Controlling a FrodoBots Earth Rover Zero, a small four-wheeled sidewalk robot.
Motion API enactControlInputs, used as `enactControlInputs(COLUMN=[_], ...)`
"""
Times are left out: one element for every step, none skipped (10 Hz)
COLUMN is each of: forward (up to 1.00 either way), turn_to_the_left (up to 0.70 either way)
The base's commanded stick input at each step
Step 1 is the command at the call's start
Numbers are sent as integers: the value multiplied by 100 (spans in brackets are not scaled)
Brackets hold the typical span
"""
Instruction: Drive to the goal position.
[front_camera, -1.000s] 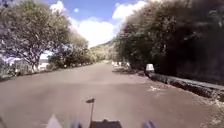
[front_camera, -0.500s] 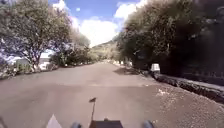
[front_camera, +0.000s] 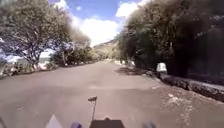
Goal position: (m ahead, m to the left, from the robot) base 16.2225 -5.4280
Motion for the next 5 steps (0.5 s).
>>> enactControlInputs(forward=[70, 70, 70, 70, 70], turn_to_the_left=[0, 0, 0, 0, 0])
